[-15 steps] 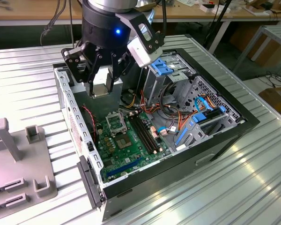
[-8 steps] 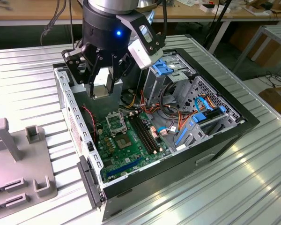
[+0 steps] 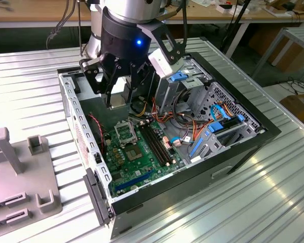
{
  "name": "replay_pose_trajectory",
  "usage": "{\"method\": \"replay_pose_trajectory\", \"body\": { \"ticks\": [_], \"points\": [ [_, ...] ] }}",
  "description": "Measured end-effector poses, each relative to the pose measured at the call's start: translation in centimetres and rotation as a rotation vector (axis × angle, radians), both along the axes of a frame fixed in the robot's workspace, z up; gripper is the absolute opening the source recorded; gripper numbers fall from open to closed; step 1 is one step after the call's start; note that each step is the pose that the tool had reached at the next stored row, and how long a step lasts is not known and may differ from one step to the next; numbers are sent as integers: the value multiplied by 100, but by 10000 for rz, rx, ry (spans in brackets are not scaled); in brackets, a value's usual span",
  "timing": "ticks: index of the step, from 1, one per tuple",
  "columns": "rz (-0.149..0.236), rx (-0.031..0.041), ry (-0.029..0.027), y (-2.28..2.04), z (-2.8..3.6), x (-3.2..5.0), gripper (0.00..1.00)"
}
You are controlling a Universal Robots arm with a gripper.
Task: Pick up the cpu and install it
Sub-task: 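Place the cpu into insertion slot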
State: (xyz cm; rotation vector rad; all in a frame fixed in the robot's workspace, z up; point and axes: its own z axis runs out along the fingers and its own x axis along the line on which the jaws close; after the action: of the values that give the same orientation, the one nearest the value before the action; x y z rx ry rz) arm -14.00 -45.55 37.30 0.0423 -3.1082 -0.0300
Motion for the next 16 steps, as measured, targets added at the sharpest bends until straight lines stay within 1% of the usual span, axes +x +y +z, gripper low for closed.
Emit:
{"method": "replay_pose_trajectory", "body": {
  "ticks": [7,16],
  "points": [
    [0,0,0,-10,-12,0,47],
    [0,0,0,-11,-35,5,47]
  ]
}}
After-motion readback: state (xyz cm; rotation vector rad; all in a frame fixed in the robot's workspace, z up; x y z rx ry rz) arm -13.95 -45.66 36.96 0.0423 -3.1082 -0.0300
